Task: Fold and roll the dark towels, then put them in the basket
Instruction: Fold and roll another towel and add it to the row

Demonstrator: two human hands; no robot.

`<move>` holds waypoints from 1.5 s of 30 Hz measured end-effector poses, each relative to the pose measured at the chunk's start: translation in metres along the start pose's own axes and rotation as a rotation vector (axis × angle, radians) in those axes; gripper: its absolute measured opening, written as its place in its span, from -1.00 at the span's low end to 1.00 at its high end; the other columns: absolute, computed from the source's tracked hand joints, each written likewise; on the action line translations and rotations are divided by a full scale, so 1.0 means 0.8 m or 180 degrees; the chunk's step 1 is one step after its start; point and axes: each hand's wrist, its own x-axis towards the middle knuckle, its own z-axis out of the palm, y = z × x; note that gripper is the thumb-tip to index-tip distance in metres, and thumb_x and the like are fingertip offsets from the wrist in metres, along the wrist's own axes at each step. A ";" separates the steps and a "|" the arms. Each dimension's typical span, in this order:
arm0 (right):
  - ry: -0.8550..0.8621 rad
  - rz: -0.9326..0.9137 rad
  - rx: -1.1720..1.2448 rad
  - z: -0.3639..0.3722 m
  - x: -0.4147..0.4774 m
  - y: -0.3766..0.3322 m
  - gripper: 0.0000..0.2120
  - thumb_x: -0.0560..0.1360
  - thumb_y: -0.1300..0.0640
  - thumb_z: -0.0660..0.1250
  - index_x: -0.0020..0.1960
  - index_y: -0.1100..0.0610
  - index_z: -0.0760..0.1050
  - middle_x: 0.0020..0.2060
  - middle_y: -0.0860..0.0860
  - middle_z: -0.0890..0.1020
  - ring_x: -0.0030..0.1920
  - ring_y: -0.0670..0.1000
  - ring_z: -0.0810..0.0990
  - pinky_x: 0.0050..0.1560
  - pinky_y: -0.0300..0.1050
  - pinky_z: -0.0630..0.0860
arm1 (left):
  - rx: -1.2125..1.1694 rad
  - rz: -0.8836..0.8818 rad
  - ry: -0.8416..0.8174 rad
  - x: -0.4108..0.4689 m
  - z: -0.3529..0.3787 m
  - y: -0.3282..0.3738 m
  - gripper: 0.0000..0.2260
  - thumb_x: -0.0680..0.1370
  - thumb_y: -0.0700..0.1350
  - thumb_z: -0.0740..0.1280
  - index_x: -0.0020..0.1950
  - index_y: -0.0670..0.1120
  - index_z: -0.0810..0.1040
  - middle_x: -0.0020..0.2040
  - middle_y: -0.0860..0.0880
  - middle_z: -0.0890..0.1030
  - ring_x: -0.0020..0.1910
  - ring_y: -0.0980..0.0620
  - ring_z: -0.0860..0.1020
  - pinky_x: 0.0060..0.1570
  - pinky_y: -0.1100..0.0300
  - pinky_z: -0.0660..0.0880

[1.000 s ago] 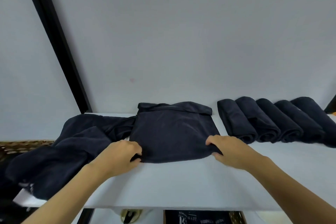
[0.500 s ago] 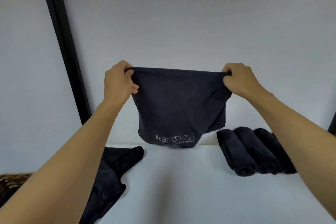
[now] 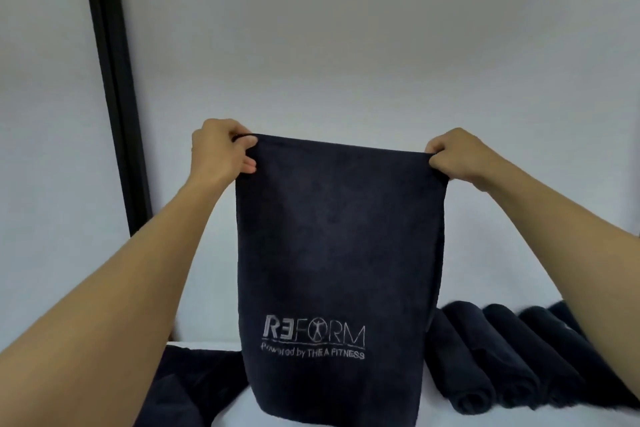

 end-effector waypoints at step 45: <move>-0.3179 0.0678 0.0107 0.175 -0.294 0.160 -0.84 0.56 0.27 0.25 0.01 0.13 0.60 -0.09 0.03 0.66 -0.16 -0.07 0.66 -0.22 -0.18 0.60 | 0.0456 -0.1233 -0.3768 -0.344 0.012 -0.202 -0.94 0.53 -0.08 0.41 -0.10 -0.02 0.66 -0.19 0.11 0.66 -0.25 0.10 0.60 -0.19 0.19 0.59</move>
